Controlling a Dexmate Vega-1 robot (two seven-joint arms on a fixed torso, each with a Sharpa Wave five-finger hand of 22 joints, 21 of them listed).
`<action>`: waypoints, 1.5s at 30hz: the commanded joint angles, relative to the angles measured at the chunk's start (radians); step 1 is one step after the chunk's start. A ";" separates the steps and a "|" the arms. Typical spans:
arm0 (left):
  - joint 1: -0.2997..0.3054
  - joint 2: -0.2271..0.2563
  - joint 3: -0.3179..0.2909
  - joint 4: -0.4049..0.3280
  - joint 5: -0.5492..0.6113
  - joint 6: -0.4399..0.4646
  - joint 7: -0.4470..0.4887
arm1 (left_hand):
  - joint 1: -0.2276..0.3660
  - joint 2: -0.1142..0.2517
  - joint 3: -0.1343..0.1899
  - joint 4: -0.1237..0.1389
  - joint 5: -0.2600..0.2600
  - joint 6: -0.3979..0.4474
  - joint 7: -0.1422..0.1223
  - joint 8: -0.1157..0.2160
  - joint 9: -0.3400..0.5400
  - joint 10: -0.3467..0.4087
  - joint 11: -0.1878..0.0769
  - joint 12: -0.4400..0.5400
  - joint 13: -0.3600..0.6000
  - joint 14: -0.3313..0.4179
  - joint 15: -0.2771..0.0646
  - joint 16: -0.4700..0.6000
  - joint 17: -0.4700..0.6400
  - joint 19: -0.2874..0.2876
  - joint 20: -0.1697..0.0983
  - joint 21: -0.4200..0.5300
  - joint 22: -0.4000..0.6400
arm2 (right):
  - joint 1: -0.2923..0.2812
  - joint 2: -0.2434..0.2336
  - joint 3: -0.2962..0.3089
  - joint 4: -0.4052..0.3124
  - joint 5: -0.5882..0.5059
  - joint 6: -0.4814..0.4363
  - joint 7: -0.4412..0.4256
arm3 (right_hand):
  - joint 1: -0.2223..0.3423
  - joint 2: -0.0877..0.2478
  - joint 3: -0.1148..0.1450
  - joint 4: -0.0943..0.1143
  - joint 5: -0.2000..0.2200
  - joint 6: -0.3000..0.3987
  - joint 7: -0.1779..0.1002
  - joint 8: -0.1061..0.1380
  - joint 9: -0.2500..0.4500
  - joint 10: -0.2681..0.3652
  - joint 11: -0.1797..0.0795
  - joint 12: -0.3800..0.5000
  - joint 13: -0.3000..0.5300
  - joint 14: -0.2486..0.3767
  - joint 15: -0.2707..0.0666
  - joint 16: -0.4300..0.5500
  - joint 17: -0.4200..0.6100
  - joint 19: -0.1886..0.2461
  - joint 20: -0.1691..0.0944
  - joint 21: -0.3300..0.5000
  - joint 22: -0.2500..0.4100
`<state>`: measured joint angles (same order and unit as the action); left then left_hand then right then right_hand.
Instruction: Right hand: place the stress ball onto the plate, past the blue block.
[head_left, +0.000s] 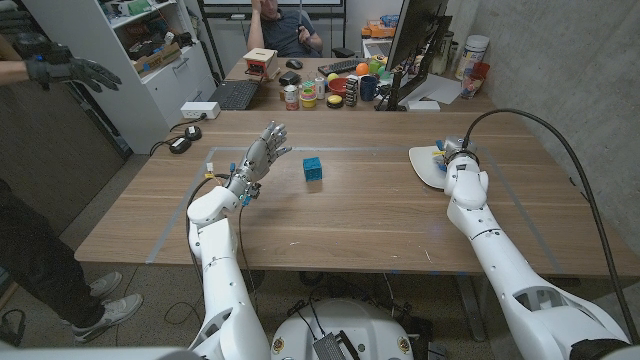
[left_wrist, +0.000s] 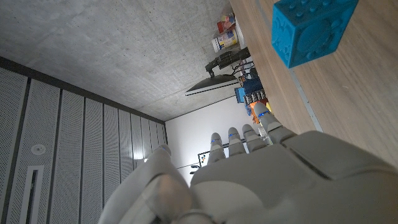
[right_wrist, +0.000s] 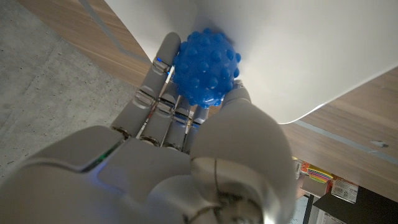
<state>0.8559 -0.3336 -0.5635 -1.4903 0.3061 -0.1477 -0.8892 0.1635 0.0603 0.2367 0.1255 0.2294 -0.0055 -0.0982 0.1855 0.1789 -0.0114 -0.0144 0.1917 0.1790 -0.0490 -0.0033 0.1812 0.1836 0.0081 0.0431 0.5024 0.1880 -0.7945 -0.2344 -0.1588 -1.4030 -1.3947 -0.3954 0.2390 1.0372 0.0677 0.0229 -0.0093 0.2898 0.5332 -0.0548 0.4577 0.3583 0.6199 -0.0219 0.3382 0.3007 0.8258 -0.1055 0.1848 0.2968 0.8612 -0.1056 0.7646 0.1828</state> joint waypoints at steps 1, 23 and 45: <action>-0.014 0.008 -0.002 0.022 0.008 -0.005 0.001 | 0.001 -0.014 -0.002 0.002 0.007 0.005 -0.003 0.010 0.006 -0.007 0.002 0.005 0.005 -0.008 0.000 0.006 0.003 -0.003 0.008 -0.005 0.004 | 0.019 -0.020 -0.018 -0.026 -0.007 0.003 0.111 | -0.038 -0.010 -0.026 0.016 0.002 -0.026 -0.005 -0.038 -0.025 -0.037 0.000 -0.027 -0.010 -0.039 -0.113 0.005 -0.012 -0.011 -0.107 -0.005 0.006; -0.030 0.019 -0.001 0.044 0.013 -0.006 -0.009 | 0.000 -0.014 -0.005 0.003 0.008 0.006 -0.002 0.010 0.006 -0.007 0.003 0.005 0.005 -0.007 -0.001 0.006 0.003 -0.001 0.008 -0.005 0.004 | 0.005 -0.029 -0.001 -0.137 -0.020 0.039 0.131 | -0.134 -0.025 -0.097 0.075 0.003 -0.113 -0.019 -0.132 -0.078 -0.133 0.002 -0.079 -0.038 -0.136 -0.104 0.008 -0.032 -0.015 -0.076 -0.031 -0.004; -0.031 0.016 -0.001 0.039 0.006 -0.006 -0.020 | -0.001 -0.014 -0.008 0.003 0.009 0.005 -0.002 0.008 0.006 -0.007 0.002 0.006 0.005 -0.006 0.000 0.006 0.003 0.001 0.009 -0.006 0.004 | -0.029 -0.031 0.028 -0.259 -0.039 0.090 0.108 | -0.154 -0.017 -0.119 0.092 0.009 -0.100 -0.023 -0.151 -0.099 -0.137 0.001 -0.082 -0.051 -0.158 -0.094 0.010 -0.042 -0.063 -0.007 -0.090 -0.020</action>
<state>0.8253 -0.3158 -0.5653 -1.4470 0.3181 -0.1541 -0.9035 0.1585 0.0553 0.2327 0.1297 0.2332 -0.0055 -0.0982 0.1855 0.1788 -0.0114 -0.0144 0.1917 0.1791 -0.0490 -0.0033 0.1812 0.1835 0.0082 0.0430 0.5025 0.1880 -0.8069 -0.2652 -0.1447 -1.6063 -1.4221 -0.3263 0.3600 0.8882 0.0464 -0.0894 0.0814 0.2897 0.4217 -0.0753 0.3104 0.2599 0.4873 -0.0231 0.2554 0.2506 0.6713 -0.0643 0.1933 0.2552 0.8091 -0.0995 0.6828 0.1627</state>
